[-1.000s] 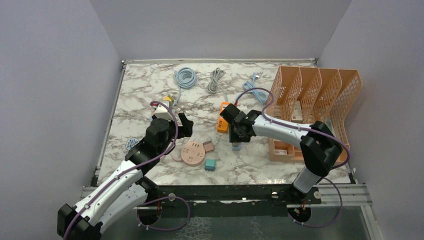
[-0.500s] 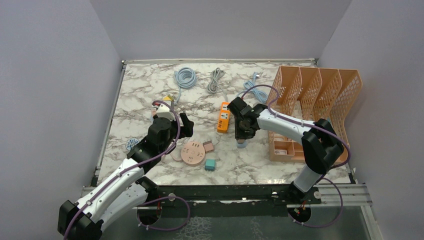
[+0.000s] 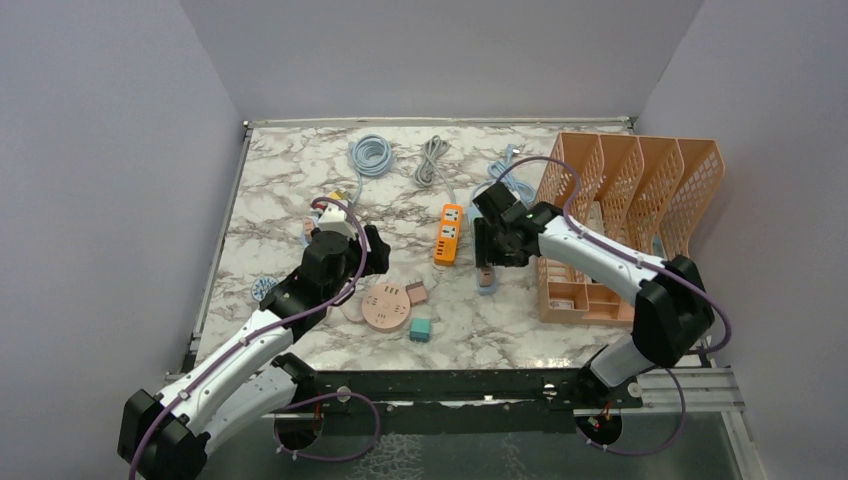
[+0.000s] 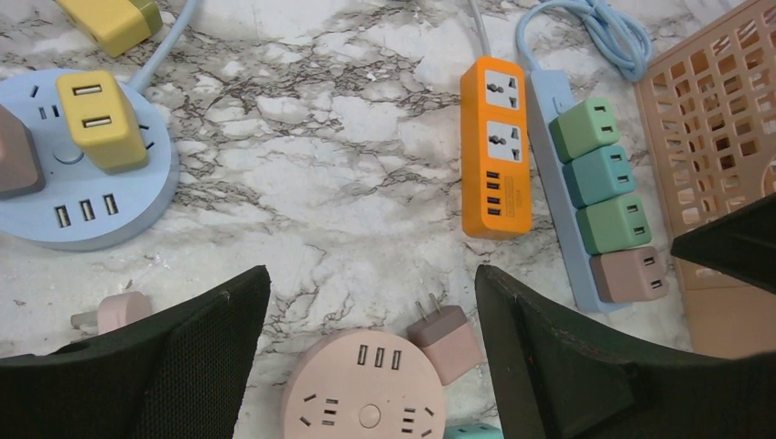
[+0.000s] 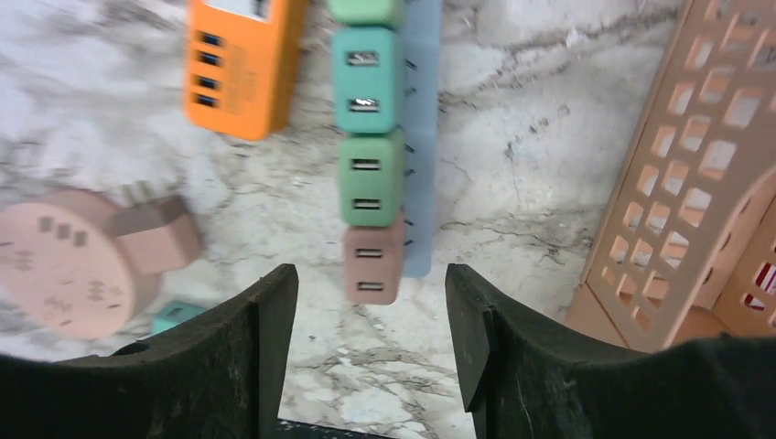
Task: Insert the plug
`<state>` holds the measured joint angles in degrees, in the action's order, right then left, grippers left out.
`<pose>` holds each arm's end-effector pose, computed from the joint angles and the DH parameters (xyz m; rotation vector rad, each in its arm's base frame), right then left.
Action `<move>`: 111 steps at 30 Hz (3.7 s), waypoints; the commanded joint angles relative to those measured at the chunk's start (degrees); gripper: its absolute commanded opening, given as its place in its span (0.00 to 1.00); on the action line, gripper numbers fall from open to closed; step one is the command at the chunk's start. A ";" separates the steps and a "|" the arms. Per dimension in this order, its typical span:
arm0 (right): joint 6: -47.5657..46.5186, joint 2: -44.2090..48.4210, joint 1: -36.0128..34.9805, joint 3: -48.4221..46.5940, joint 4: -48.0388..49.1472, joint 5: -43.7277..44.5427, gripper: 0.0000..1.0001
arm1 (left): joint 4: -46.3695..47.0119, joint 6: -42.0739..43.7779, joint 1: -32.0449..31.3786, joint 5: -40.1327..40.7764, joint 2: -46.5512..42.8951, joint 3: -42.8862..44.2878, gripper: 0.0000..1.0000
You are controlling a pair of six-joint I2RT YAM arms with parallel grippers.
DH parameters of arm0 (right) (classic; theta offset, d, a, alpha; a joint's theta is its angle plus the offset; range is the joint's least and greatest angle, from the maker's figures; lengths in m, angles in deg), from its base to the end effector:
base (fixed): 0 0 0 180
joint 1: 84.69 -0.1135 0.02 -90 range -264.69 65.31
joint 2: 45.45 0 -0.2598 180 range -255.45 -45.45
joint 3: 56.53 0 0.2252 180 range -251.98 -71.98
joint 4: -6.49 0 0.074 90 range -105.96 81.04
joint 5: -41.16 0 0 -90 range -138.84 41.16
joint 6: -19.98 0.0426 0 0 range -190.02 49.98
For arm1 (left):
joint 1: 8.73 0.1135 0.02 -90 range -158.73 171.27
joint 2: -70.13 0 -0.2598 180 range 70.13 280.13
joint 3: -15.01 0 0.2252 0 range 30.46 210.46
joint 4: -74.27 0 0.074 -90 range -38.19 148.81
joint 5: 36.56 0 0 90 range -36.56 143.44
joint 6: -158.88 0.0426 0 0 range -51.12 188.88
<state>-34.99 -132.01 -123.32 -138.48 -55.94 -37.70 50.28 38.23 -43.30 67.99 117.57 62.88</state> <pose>0.2192 0.1647 0.2481 -0.0314 2.7043 0.1181 0.1503 -0.0905 0.2605 -0.0984 1.9985 -0.4893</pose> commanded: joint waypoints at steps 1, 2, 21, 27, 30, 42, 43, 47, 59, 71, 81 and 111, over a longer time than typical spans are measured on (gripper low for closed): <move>-4.04 6.33 0.05 -3.39 3.09 -3.95 0.60 | -2.43 -3.63 0.20 -2.71 1.49 4.31 0.85; -4.77 7.33 0.05 -3.04 4.63 -5.45 0.60 | -3.23 -4.17 0.22 -3.21 1.85 4.96 0.85; -9.46 -8.22 -13.66 2.57 23.60 -12.65 0.62 | -17.71 -7.26 0.20 5.37 -3.26 17.85 0.85; -18.89 -11.34 -14.17 3.73 22.49 -15.72 0.64 | -19.29 -10.34 0.20 8.33 -1.49 20.70 0.85; -21.83 -12.05 -14.72 4.65 22.40 -15.61 0.64 | -19.25 -12.60 0.20 8.50 -1.46 20.55 0.85; -22.97 -20.42 -18.87 1.01 24.30 -12.03 0.64 | -19.96 -8.89 0.20 13.97 0.06 25.73 0.84; -22.07 -21.57 -19.02 -0.24 23.80 -11.34 0.64 | -20.05 -7.75 0.25 13.85 0.33 26.55 0.84; -19.48 -24.93 -19.45 -3.62 23.71 -9.75 0.64 | -20.04 -5.22 0.21 13.44 0.32 28.12 0.84; -3.74 -29.66 -19.40 -11.35 14.77 4.80 0.44 | -19.33 -2.44 0.20 14.28 -0.94 26.57 0.84; 3.13 -21.76 -16.21 -10.15 19.22 -1.29 0.36 | -19.64 -8.76 0.27 10.68 -3.84 19.73 0.84; 15.19 -13.90 -10.25 -8.64 23.00 -11.63 0.38 | -15.13 -16.12 0.20 1.33 -5.63 8.73 0.84; 45.76 -11.34 -6.18 -1.59 37.65 -34.54 0.39 | 22.84 -28.31 0.11 -14.85 -2.75 -11.35 0.73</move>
<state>9.05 -143.90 -129.20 -139.48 -21.21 -68.56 67.70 14.14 -43.30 53.45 113.30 50.58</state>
